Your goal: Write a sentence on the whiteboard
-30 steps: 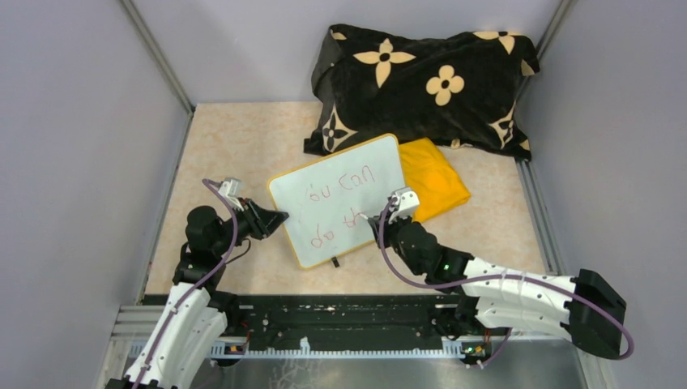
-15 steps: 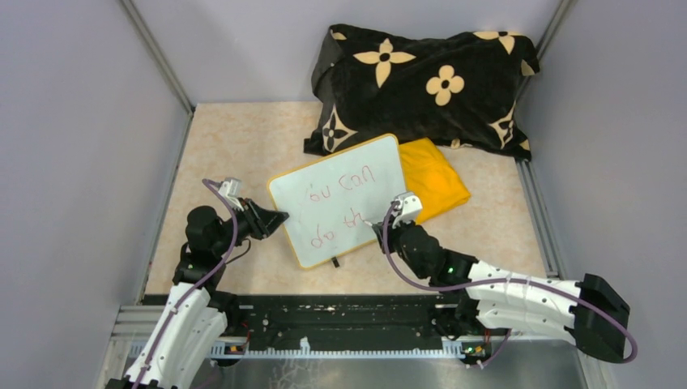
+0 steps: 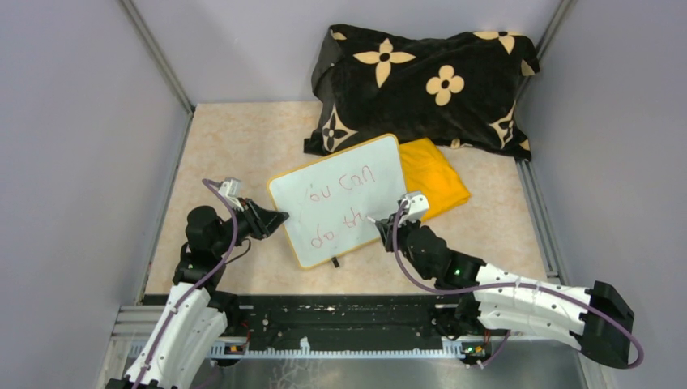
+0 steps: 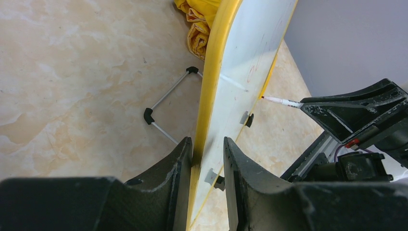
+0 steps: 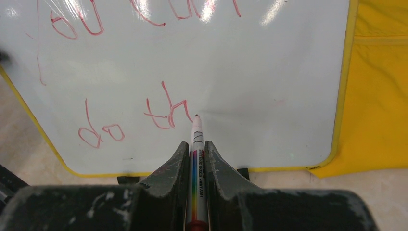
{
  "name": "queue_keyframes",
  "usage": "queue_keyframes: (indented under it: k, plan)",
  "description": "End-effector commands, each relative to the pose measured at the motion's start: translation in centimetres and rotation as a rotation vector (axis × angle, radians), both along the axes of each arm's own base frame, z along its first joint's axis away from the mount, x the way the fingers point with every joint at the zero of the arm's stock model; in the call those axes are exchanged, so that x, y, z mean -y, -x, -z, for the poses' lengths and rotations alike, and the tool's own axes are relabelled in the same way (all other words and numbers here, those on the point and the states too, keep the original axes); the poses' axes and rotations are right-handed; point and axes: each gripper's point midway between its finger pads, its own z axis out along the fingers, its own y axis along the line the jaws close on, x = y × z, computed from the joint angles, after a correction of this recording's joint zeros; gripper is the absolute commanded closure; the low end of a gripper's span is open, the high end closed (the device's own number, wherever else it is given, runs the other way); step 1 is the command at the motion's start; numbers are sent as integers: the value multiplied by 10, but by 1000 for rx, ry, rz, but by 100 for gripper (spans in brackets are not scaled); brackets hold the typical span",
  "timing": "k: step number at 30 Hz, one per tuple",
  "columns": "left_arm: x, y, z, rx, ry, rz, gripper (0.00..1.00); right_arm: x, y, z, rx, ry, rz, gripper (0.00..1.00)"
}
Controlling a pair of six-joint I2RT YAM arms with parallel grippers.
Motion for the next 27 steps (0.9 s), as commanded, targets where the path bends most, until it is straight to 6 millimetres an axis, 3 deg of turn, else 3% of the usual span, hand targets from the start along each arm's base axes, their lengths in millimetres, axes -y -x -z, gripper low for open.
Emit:
queue_keyframes:
  k: [1, 27]
  plan:
    - [3, 1, -7, 35, 14, 21, 64, -3, -9, -26, 53, -57, 27, 100]
    - [4, 2, -7, 34, 16, 27, 64, -11, -19, -31, 89, -72, 46, 100]
